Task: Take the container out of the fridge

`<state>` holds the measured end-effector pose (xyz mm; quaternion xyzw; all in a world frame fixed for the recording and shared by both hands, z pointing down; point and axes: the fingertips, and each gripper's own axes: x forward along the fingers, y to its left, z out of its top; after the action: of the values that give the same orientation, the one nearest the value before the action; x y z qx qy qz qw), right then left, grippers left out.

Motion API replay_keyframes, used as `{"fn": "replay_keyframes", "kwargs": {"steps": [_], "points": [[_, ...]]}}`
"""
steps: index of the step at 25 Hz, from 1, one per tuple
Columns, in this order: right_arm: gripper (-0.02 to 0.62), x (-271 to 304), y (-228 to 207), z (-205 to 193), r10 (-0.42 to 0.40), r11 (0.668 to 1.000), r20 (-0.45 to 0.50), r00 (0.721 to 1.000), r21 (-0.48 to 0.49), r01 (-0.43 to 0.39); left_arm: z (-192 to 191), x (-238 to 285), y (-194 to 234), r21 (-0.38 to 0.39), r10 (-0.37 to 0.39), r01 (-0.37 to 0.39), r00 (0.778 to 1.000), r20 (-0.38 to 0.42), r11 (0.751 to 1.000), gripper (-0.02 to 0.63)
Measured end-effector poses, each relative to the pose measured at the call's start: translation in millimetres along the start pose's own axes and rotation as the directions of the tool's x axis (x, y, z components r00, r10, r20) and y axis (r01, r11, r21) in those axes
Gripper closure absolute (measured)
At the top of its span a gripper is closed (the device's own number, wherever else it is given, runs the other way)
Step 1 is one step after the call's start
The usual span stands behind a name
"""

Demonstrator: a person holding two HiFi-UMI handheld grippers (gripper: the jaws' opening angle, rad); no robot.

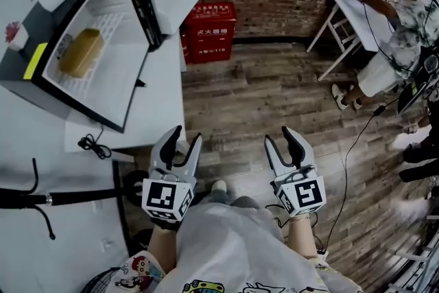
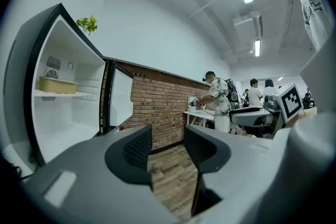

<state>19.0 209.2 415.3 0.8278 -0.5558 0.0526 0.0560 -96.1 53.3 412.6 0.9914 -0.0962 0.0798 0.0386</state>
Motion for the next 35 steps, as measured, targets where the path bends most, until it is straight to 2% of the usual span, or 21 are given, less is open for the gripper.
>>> {"fn": "replay_keyframes", "kwargs": {"steps": [8, 14, 18, 22, 26, 30, 32, 35], "points": [[0.414, 39, 6, 3, 0.029, 1.0, -0.008, 1.0, -0.006, -0.029, -3, 7, 36, -0.031, 0.048, -0.047, 0.999, 0.009, 0.998, 0.41], [0.408, 78, -1, 12, 0.092, 0.996, 0.008, 0.996, -0.024, -0.092, 3, 21, 58, -0.042, 0.111, -0.109, 0.993, 0.038, 0.993, 0.408], [0.407, 114, -10, 18, 0.154, 0.988, 0.033, 0.988, -0.021, -0.153, 5, 36, 74, -0.044, 0.174, -0.172, 0.984, 0.048, 0.984, 0.408], [0.407, 165, -17, 19, 0.255, 0.967, 0.047, 0.966, -0.014, -0.254, 10, 52, 94, -0.043, 0.266, -0.264, 0.963, 0.048, 0.964, 0.408], [0.407, 221, -20, 35, 0.374, 0.927, 0.052, 0.926, -0.034, -0.373, 20, 68, 122, -0.059, 0.382, -0.379, 0.923, 0.049, 0.924, 0.408], [0.407, 281, -20, 54, 0.508, 0.861, 0.055, 0.859, -0.066, -0.505, 32, 85, 151, -0.082, 0.507, -0.503, 0.861, 0.045, 0.861, 0.408], [0.407, 310, -18, 67, 0.575, 0.817, 0.053, 0.816, -0.094, -0.569, 39, 93, 165, -0.094, 0.571, -0.566, 0.819, 0.045, 0.819, 0.408], [0.407, 350, -12, 84, 0.679, 0.732, 0.051, 0.733, -0.131, -0.669, 48, 101, 183, -0.113, 0.672, -0.665, 0.739, 0.044, 0.738, 0.408]]}}
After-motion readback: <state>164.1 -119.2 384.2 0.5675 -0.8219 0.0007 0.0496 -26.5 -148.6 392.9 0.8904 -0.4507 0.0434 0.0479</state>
